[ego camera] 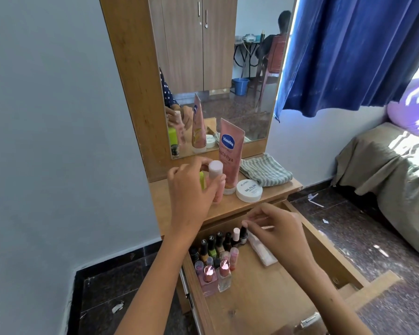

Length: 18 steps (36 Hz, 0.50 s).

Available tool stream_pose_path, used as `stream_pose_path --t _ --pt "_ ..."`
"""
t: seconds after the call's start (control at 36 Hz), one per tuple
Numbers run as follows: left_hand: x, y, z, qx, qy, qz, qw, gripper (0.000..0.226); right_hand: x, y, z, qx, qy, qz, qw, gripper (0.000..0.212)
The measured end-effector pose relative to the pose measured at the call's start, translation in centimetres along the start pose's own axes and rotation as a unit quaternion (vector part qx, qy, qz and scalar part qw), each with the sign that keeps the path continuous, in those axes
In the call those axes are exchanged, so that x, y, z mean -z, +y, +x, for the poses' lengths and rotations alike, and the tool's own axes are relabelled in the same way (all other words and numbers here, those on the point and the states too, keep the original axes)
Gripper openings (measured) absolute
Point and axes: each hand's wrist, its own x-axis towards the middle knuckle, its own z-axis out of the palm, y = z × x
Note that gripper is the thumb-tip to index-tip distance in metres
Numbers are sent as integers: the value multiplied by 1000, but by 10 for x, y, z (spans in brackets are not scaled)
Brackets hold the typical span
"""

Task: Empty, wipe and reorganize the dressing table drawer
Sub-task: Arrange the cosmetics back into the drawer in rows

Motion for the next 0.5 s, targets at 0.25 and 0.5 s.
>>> stream_pose_path --t 0.25,0.5 --pt "13 33 -40 -34 -8 -63 997 34 20 -17 3 71 19 25 997 45" --pt "0 39 -63 -11 -117 -136 984 39 24 -16 -8 97 17 -44 994 12"
